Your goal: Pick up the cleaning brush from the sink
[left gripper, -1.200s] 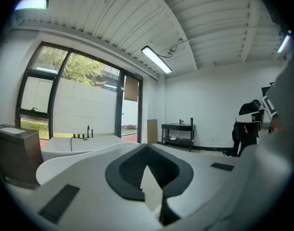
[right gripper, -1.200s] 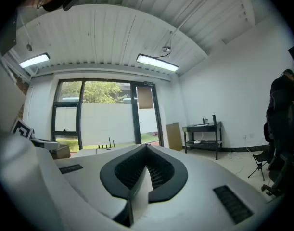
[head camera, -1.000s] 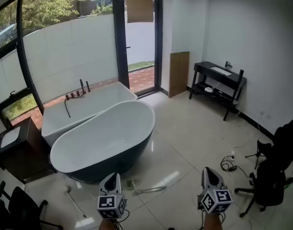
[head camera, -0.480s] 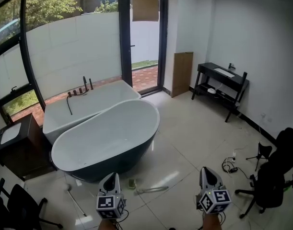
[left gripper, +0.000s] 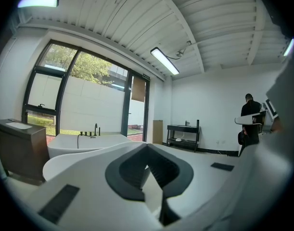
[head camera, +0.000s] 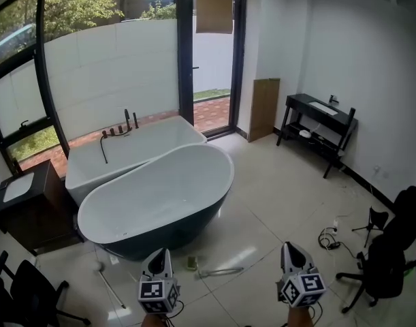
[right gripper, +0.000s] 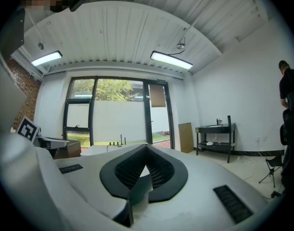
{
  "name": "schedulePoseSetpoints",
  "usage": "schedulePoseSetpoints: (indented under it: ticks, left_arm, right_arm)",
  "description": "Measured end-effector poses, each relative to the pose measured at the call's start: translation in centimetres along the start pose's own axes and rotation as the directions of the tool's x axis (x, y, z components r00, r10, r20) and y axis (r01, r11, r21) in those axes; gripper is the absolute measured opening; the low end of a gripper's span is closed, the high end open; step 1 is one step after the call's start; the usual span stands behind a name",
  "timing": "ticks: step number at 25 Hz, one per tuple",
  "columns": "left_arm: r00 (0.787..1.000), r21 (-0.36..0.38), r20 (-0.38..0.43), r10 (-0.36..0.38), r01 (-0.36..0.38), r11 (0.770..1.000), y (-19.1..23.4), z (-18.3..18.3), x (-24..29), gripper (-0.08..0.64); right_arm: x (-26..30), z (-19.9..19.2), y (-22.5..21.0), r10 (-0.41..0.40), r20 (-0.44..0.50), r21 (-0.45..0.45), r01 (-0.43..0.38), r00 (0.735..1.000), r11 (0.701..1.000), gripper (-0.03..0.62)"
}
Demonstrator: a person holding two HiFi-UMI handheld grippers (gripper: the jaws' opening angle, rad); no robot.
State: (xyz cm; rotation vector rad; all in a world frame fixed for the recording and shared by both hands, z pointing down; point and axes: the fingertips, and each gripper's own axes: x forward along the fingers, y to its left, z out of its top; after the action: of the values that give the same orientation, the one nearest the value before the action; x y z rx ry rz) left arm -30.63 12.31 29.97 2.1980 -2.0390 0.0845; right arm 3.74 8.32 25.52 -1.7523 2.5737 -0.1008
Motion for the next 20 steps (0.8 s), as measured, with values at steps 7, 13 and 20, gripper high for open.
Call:
schedulePoseSetpoints:
  ticks: [7,13,20]
  left_arm:
    - [1.0,0.002,0.006,0.017,-0.017,1.0,3.2,0.0,-1.9,0.006]
    - [1.0,0.005,-0.001,0.019,-0.019,1.0,5.6,-0.8,-2.8,0.006]
    - [0.999,0.062,-0.003,0.036,-0.036,0.997,4.8,0.2,-1.5,0.006]
  right_arm:
    - [0.3,-0.4,3.9,0.027,-0.002,-0.012,-0.027,1.0,1.0,0.002]
    - [0.7,-0.5,6.8,0.058,0.005,-0.017,-0.058,0.998,0.998,0.002]
    - [2.6,-1.1,6.9,0.1,-0.009,-0.026,-0.1,0.995,0.995,0.002]
